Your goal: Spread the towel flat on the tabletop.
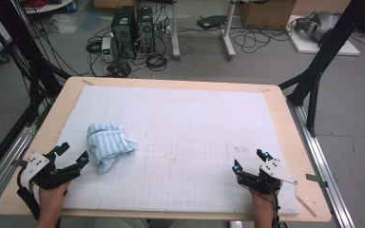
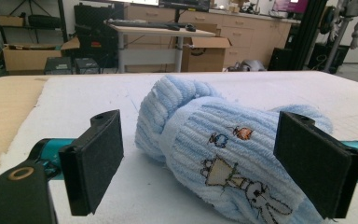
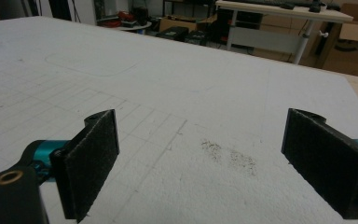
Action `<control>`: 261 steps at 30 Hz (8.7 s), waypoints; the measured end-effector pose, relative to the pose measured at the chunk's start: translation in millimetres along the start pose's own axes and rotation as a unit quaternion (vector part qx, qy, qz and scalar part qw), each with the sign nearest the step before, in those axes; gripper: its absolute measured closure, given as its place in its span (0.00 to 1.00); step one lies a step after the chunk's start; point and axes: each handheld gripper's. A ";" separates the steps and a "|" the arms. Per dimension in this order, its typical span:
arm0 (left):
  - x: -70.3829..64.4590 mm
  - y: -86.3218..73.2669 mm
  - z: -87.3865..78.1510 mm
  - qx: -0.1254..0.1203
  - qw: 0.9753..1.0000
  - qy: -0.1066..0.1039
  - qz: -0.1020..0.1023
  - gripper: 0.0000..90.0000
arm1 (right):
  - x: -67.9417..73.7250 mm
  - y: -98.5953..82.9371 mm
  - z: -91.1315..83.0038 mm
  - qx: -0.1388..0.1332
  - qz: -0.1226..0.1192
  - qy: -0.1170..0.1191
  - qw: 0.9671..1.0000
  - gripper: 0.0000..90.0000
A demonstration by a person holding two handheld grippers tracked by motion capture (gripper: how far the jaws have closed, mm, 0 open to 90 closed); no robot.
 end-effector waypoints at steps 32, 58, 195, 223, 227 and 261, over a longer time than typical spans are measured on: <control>3.2 2.6 3.8 0.020 1.000 0.003 -0.016 0.18 | -0.3 0.0 -0.3 0.000 0.005 0.000 1.000 0.11; -35.7 55.0 24.5 0.036 0.998 -0.044 0.004 0.17 | 0.3 0.2 0.3 0.003 0.004 0.002 1.000 0.11; -69.8 40.7 73.9 0.116 0.984 -0.127 0.038 0.23 | 107.3 80.8 126.8 0.195 -0.126 0.303 0.924 0.89; -107.9 36.1 92.2 0.128 0.975 -0.177 0.029 0.24 | -9.9 49.1 29.2 0.150 -0.012 -0.046 0.988 0.96; -123.0 40.0 97.6 0.129 0.971 -0.197 0.031 0.23 | -16.2 39.2 18.5 0.171 -0.013 -0.068 0.983 0.95; -221.0 9.8 145.3 0.236 0.921 -0.291 0.107 0.77 | -18.6 25.6 7.2 0.100 0.016 -0.038 0.994 0.35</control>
Point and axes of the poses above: each handheld gripper's, and its own axes: z roughly forward along the jaws, y roughly out of its top, x roughly to its left, and after that the axes turned 3 degrees about y, right-handed
